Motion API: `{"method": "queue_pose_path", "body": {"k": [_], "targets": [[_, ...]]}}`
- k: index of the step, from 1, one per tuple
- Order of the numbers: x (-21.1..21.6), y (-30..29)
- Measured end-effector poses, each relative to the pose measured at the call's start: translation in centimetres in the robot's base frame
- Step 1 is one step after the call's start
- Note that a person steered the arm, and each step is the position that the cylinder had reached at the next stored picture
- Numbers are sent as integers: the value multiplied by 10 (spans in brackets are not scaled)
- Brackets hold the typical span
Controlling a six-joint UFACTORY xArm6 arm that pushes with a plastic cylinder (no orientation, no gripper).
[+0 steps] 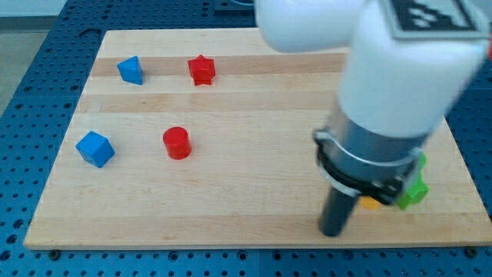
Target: Push red circle to the yellow hexagon
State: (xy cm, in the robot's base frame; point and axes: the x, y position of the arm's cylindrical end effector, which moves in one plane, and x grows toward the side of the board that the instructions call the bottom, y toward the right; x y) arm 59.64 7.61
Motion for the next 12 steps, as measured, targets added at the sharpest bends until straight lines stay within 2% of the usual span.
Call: {"method": "queue_pose_path", "body": {"k": [2,3,5,6,7,8,9,10,11,12], "targets": [[-125,-21],[-150,-82],[-141,-210],[-118,-222],[-117,-223],[-134,-252],[-121,-288],[-99,-287],[-86,-251],[-85,-187]]}}
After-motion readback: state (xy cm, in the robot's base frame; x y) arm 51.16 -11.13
